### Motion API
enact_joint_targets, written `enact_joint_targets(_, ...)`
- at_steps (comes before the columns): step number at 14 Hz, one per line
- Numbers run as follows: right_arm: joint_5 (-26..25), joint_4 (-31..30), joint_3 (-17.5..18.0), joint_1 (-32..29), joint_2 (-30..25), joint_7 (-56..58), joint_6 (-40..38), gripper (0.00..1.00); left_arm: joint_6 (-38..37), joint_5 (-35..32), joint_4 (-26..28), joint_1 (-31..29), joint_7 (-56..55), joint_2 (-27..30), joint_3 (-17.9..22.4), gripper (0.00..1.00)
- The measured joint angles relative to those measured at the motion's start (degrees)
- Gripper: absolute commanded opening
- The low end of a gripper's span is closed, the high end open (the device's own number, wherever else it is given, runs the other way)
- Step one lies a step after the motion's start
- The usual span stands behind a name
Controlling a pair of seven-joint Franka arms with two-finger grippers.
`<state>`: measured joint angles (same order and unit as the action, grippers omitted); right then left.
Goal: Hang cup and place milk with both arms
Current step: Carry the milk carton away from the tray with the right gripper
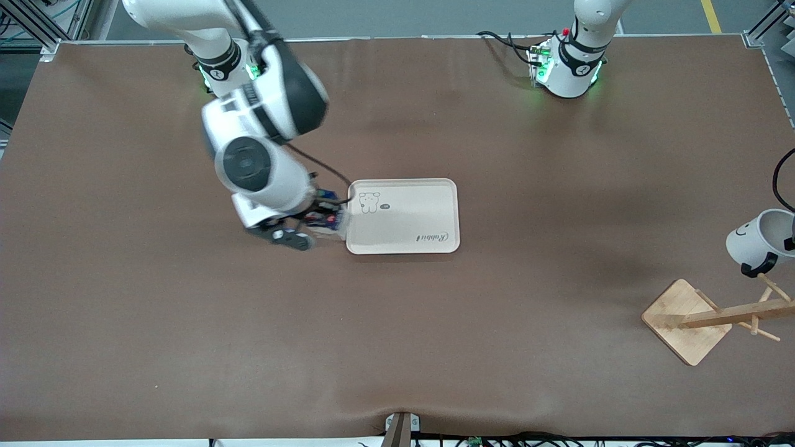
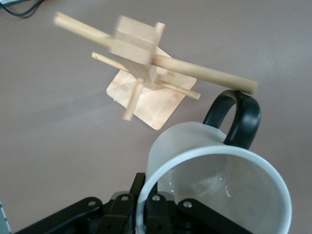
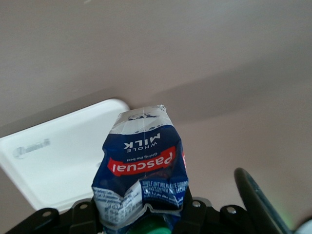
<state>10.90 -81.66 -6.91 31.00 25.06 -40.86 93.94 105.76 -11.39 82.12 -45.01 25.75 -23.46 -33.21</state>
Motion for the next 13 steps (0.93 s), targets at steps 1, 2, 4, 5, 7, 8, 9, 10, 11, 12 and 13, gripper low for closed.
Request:
enact_joint_targets(1,-0.9,-0.2,-0.4,-2.8,-0.7,2.6,-1.3,0.00,0.8,0.0,-0.1,0.0,0.0,-0.2,0.0,0.00)
enact_joint_targets(2,-2.5,-0.8,-1.1,-5.0,-1.1,5.8,-2.0,0.00,1.2,0.0,-0.1,0.0,0.0,-0.3,0.1,0.00)
enact_joint_targets(4,-6.0,-2.5,-4.0,-7.8,-1.5,14.3,-2.3,0.00,1.4,0.0,-0.6,0.0,0.0,-1.0,0.1,0.00)
enact_joint_targets(5,-7.1,-3.4,-6.5,-8.3,-1.5,19.2,-2.3,0.00,1.4,0.0,-0.9,0.0,0.0,-1.5,0.2,0.00)
enact_joint_targets(7,-7.5,-5.0,-11.7,-9.1,-1.5,28.7,-2.0,0.00,1.5,0.0,-1.3,0.0,-0.1,-2.1,0.2,0.00)
enact_joint_targets(8,-7.6,-5.7,-13.9,-9.5,-1.5,32.4,-1.8,0.00,1.5,0.0,-1.4,0.1,-0.6,-2.2,0.1,0.00)
enact_joint_targets(9,-7.6,-6.3,-15.6,-10.0,-1.5,35.6,-1.6,0.00,1.3,0.0,-1.4,0.2,-1.5,-2.2,0.0,0.00)
enact_joint_targets(10,-7.6,-7.2,-16.5,-10.8,-1.5,38.3,-1.0,0.00,0.8,0.0,-1.4,0.2,-2.3,-2.2,-0.2,0.00)
enact_joint_targets(11,-7.6,-8.7,-16.9,-11.9,-1.6,40.8,0.8,0.00,0.0,0.0,-1.4,0.2,-2.9,-2.2,-0.5,0.00)
enact_joint_targets(12,-7.6,-10.8,-17.0,-13.2,-1.6,43.4,3.4,0.00,-1.3,0.0,-1.4,0.3,-3.6,-2.1,-1.0,0.00)
enact_joint_targets(13,-7.6,-13.0,-17.1,-14.6,-1.5,45.6,6.0,0.00,-2.8,0.0,-1.4,0.3,-4.7,-2.1,-1.6,0.00)
